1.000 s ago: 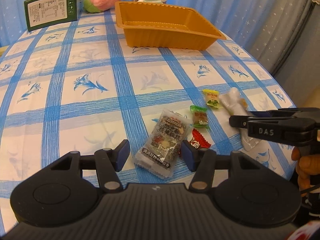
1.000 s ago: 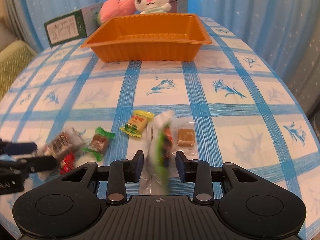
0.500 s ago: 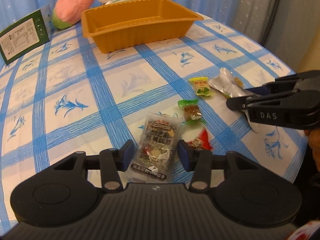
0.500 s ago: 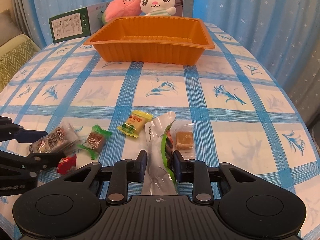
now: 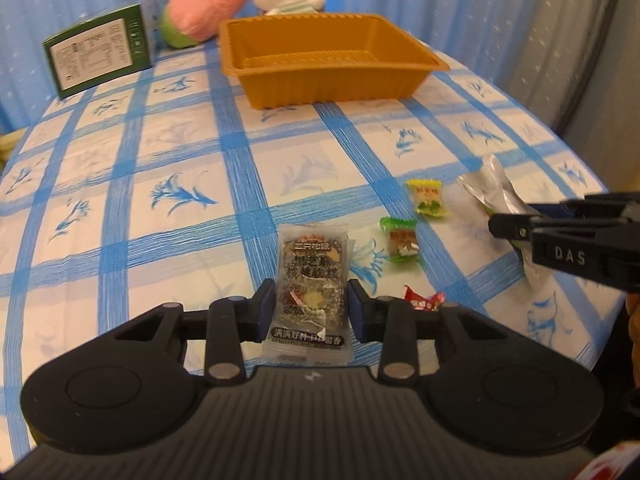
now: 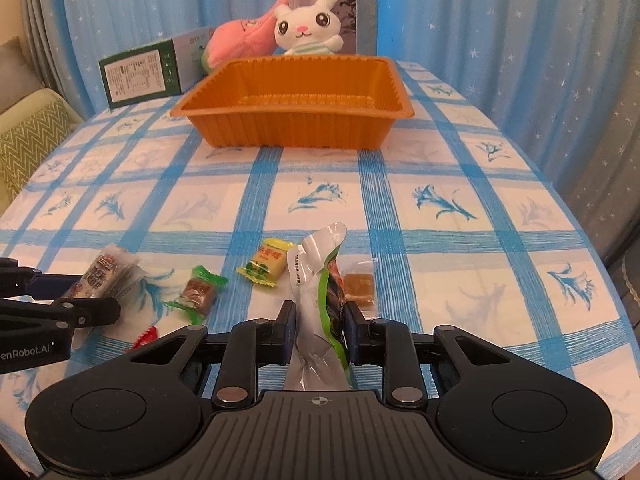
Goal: Organize snacks
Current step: 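Grasp the clear cracker packet with the left tool while the right tool holds the foil packet, then carry both packets up and over to the orange tray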
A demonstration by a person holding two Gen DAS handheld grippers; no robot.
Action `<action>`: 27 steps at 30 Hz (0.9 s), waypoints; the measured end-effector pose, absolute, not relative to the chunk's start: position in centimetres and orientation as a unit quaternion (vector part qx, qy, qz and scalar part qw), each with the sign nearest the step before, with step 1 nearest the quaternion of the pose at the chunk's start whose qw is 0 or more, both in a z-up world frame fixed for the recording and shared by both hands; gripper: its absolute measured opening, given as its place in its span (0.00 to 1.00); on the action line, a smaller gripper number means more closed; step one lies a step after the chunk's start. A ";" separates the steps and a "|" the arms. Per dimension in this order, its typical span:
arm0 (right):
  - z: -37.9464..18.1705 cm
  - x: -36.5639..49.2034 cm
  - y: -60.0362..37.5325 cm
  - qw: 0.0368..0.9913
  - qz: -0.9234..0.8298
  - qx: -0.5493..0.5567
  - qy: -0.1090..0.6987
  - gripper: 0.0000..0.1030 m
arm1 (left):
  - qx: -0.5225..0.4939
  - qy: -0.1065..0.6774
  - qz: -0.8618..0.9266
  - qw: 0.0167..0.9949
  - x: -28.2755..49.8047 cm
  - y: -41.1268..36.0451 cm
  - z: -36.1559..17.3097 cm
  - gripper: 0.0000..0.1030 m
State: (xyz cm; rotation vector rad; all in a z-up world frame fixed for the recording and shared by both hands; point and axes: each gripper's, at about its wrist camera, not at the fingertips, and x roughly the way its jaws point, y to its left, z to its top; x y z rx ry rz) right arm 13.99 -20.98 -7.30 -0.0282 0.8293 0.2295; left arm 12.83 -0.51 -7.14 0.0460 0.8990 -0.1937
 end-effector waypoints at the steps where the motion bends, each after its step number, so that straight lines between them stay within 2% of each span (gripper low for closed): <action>1: -7.0 13.8 -21.0 0.909 0.112 -0.010 0.401 0.25 | 0.018 0.433 -0.090 0.897 12.7 -0.5 -6.9 0.33; 27: -2.5 10.9 -20.4 0.919 0.140 -0.003 0.369 0.25 | -0.026 0.414 -0.053 0.909 10.4 -0.2 -2.6 0.33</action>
